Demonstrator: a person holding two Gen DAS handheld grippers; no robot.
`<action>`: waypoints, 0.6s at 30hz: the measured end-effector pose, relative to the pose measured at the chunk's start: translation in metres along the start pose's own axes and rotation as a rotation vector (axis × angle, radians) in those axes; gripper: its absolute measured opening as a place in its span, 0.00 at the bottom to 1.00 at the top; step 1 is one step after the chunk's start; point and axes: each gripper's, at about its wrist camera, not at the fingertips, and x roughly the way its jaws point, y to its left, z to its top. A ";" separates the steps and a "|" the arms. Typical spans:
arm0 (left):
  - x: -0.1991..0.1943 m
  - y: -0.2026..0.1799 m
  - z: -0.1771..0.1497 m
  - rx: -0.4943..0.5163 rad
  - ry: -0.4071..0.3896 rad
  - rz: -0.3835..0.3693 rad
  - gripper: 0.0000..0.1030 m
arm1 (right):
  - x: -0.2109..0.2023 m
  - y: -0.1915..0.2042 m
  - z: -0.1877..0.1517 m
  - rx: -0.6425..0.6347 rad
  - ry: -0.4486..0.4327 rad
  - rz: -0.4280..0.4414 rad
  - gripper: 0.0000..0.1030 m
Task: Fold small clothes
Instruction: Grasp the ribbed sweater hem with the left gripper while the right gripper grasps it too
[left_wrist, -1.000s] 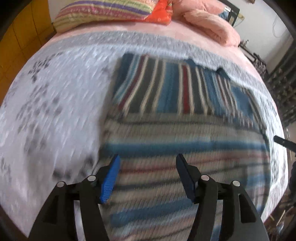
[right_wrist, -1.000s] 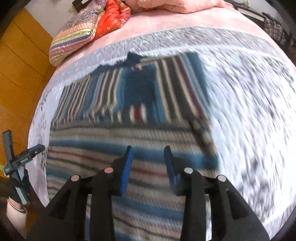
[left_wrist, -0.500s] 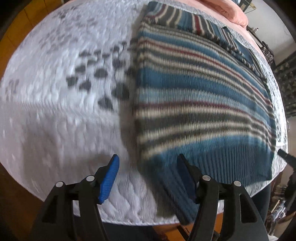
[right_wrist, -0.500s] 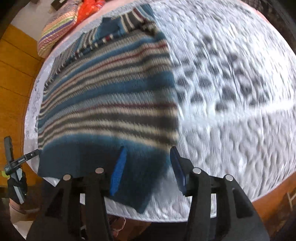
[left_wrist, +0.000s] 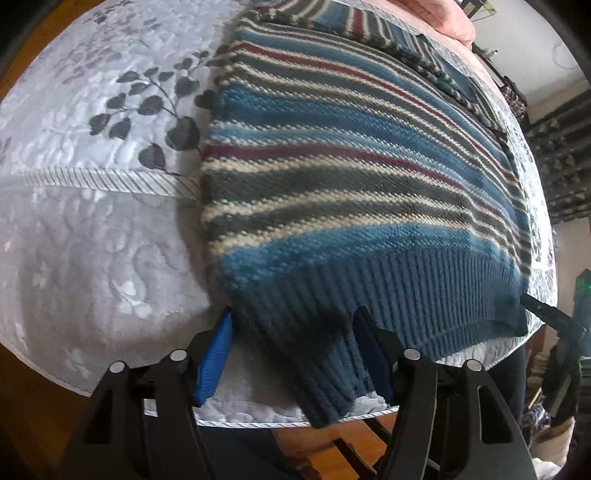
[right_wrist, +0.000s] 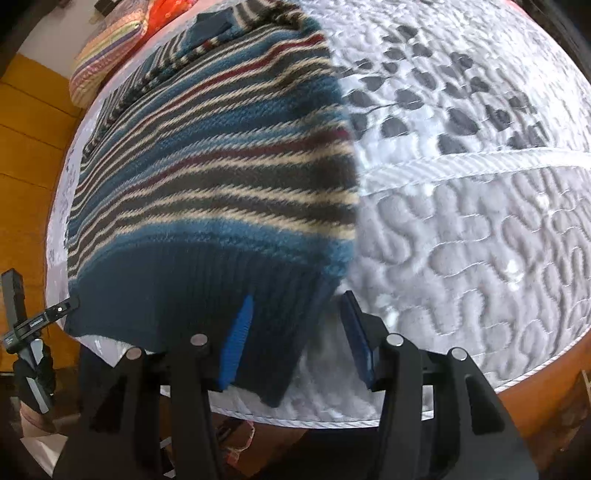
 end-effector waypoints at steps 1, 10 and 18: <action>0.000 0.000 0.000 -0.005 0.001 -0.010 0.63 | 0.002 0.004 -0.002 -0.006 0.006 0.024 0.48; -0.001 0.011 -0.014 -0.103 -0.001 -0.102 0.34 | 0.014 0.022 -0.006 -0.057 0.006 0.015 0.35; -0.005 0.012 -0.017 -0.170 -0.007 -0.185 0.09 | 0.001 0.017 -0.004 -0.037 -0.003 0.132 0.10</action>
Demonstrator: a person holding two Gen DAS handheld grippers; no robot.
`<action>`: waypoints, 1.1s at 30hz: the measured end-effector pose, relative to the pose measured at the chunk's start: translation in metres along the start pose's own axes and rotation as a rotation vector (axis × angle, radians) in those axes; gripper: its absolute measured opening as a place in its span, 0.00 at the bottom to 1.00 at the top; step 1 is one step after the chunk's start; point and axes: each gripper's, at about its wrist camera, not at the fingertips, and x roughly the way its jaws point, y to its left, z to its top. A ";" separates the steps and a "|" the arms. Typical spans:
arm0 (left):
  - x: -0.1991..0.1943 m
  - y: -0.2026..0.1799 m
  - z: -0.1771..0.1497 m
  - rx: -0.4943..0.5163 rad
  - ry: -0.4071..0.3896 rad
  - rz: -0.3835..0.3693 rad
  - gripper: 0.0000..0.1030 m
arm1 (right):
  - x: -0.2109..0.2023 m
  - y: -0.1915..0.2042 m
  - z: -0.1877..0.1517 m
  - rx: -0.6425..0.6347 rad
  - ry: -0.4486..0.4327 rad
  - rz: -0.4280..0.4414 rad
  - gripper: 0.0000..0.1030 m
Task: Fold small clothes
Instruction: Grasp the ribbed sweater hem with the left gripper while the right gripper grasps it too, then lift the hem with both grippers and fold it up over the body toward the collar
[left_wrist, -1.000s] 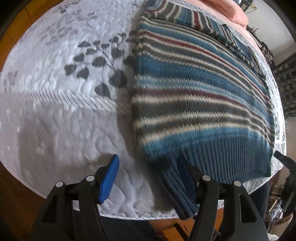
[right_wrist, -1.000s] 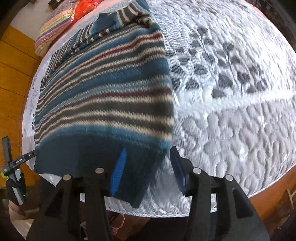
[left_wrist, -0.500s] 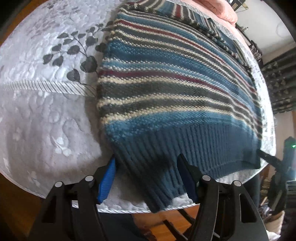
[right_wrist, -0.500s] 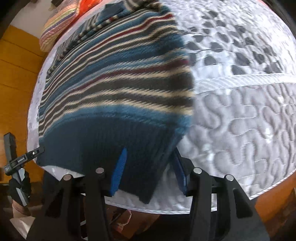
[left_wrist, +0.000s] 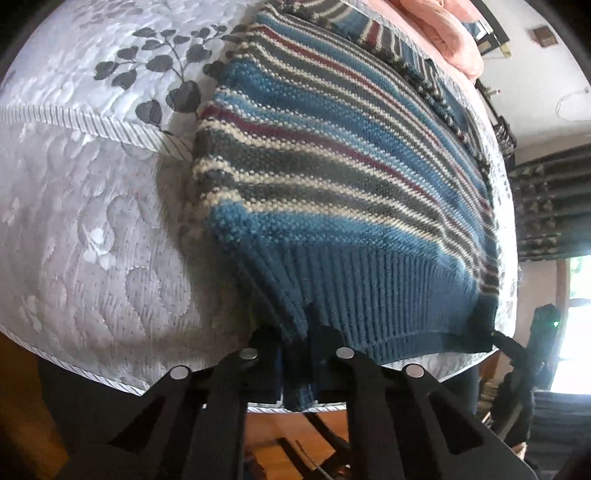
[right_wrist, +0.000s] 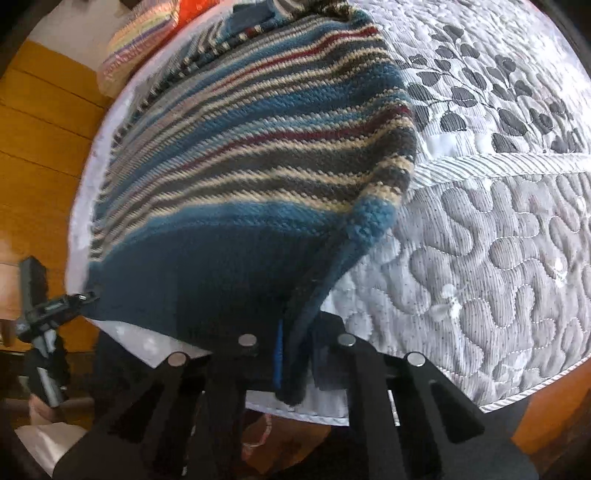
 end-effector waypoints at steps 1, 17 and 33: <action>-0.003 0.001 0.001 -0.010 -0.006 -0.018 0.09 | -0.004 -0.002 0.000 0.005 -0.005 0.017 0.09; -0.041 -0.021 0.053 0.045 -0.104 -0.102 0.09 | -0.049 0.012 0.053 -0.003 -0.084 0.146 0.09; 0.021 0.003 0.137 -0.058 -0.016 -0.143 0.14 | 0.010 -0.020 0.145 0.152 0.019 0.163 0.09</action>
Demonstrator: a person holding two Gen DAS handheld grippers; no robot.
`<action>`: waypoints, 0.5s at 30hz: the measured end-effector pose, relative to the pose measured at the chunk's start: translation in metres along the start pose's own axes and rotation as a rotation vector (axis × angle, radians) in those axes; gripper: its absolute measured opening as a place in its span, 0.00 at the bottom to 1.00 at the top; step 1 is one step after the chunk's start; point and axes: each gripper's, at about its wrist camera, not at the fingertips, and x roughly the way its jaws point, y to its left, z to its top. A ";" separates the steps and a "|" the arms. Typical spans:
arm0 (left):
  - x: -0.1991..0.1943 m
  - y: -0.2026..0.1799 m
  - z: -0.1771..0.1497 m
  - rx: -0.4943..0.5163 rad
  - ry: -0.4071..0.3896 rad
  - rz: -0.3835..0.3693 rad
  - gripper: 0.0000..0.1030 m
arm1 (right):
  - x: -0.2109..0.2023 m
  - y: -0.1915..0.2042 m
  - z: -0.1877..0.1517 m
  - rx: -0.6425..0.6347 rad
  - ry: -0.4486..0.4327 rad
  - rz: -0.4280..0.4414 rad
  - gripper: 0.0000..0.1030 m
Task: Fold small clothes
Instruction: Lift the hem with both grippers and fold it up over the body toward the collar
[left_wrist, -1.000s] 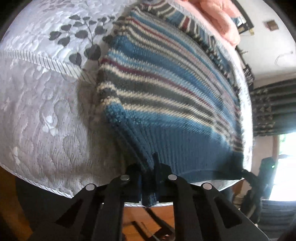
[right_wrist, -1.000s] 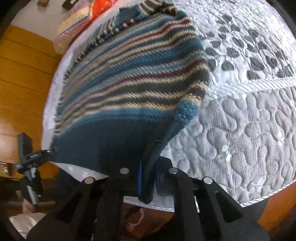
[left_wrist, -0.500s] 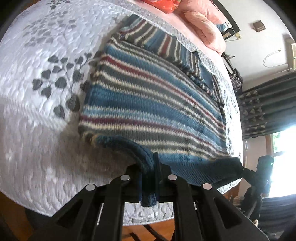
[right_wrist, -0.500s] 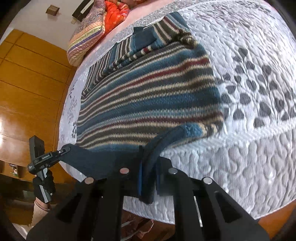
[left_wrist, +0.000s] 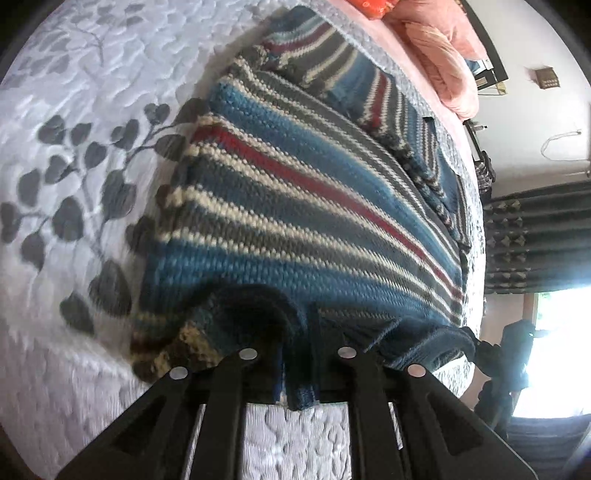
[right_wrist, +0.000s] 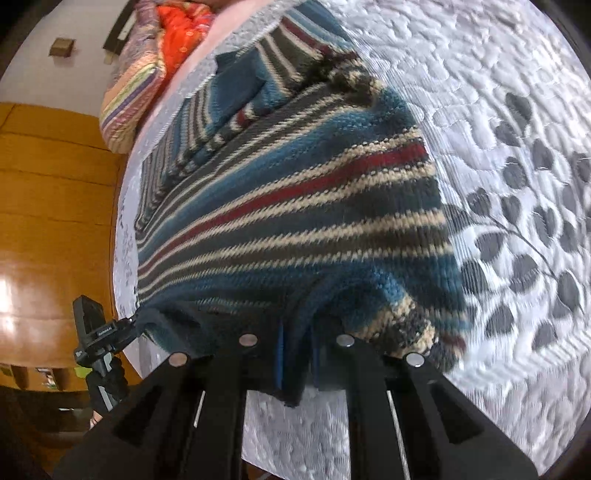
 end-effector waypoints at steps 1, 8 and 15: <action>0.003 0.001 0.003 -0.006 0.009 -0.006 0.14 | 0.004 -0.003 0.004 0.012 0.012 0.004 0.10; 0.005 0.016 0.019 -0.080 0.073 -0.121 0.16 | 0.016 -0.014 0.021 0.051 0.071 0.037 0.12; -0.035 0.028 0.014 -0.073 0.010 -0.146 0.35 | -0.003 -0.021 0.017 0.041 0.050 0.029 0.31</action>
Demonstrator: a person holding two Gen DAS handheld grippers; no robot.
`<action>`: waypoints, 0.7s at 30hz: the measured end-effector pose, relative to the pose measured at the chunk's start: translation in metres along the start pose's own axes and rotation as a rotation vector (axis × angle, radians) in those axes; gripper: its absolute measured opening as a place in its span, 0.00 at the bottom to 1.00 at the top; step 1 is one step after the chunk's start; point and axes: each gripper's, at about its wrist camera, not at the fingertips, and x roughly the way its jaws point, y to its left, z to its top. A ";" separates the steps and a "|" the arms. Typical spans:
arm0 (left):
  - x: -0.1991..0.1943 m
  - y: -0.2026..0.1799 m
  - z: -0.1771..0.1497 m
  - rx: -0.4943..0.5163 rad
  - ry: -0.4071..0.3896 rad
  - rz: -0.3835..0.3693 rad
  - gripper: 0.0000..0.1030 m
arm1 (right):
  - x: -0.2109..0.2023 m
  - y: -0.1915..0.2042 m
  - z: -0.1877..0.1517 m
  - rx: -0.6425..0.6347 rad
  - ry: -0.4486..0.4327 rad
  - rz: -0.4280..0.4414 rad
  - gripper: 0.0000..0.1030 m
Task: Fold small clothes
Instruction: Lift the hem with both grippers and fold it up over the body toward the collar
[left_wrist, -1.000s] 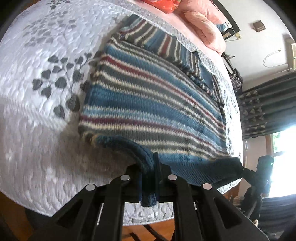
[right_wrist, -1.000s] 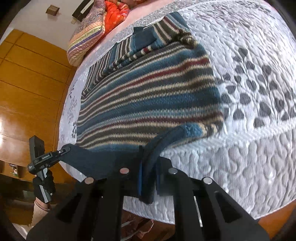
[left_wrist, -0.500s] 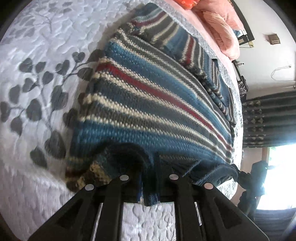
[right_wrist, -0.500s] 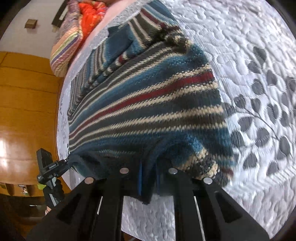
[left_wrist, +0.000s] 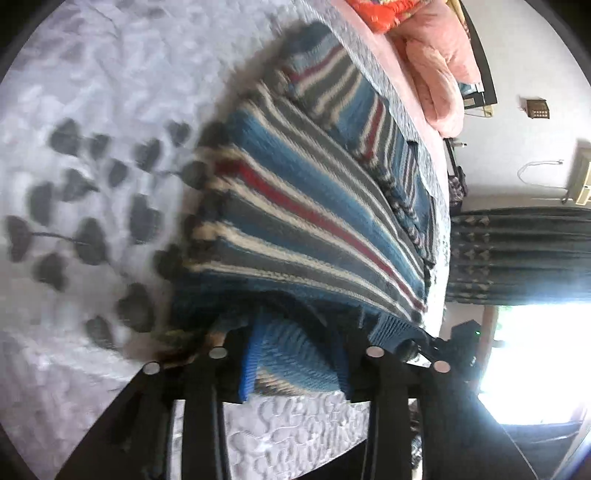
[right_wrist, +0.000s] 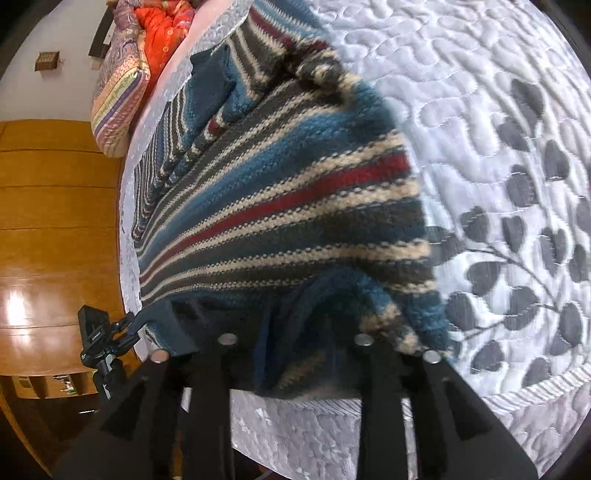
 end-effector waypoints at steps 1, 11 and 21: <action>-0.005 0.003 -0.001 -0.003 -0.010 0.012 0.35 | -0.003 0.000 0.000 -0.006 -0.011 -0.009 0.33; -0.030 -0.012 -0.006 0.143 -0.072 0.163 0.38 | -0.032 0.008 -0.005 -0.092 -0.105 -0.184 0.47; 0.022 -0.064 0.004 0.429 0.010 0.342 0.50 | -0.041 0.043 0.001 -0.274 -0.125 -0.203 0.57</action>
